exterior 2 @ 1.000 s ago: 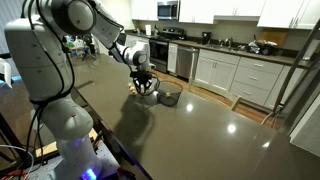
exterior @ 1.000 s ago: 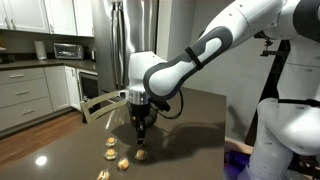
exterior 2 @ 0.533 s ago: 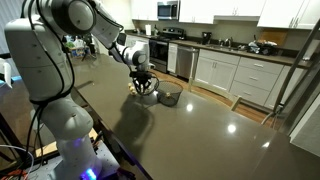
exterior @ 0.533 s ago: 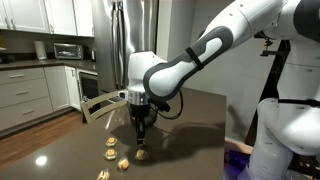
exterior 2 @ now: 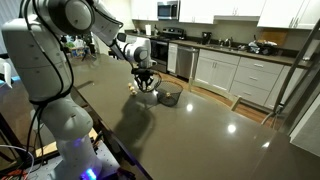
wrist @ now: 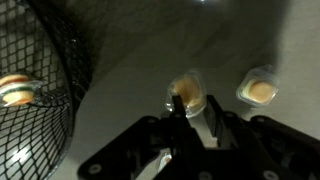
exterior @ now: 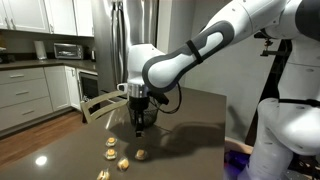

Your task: Put the left most candy in the black bowl

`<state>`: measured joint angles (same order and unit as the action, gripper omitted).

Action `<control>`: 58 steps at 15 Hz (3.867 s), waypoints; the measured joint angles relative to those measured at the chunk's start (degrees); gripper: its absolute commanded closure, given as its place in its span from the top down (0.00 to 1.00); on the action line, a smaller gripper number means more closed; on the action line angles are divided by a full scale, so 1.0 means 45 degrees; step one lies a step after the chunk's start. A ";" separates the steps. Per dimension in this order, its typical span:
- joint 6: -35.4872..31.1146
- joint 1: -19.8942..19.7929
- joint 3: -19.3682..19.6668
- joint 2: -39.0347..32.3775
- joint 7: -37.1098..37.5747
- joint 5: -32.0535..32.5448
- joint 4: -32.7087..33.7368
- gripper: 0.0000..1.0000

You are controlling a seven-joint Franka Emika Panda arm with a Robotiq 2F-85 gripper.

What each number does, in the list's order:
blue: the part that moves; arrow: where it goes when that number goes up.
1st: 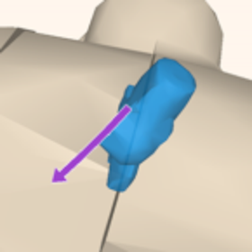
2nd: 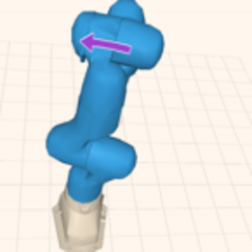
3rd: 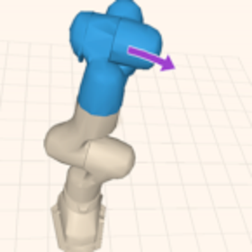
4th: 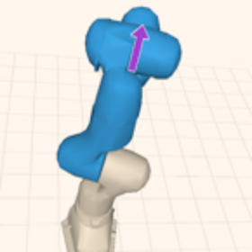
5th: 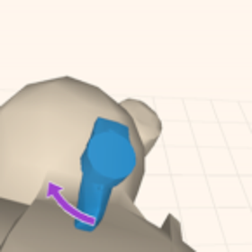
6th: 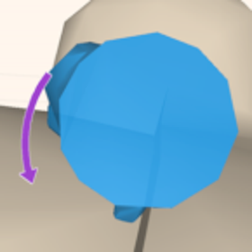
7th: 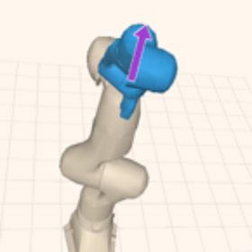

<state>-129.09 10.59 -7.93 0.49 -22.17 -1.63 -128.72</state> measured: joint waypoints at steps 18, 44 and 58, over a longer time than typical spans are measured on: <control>0.2459 -0.0449 0.0477 0.1039 -0.0446 0.0524 0.1287 0.09; 0.2840 -0.1339 0.1157 0.0536 0.1596 0.1971 0.2837 0.94; 0.3001 -0.1339 0.1178 0.0944 0.1505 0.1183 0.2967 1.00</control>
<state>-115.58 4.56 -2.63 4.74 -15.39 3.70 -115.37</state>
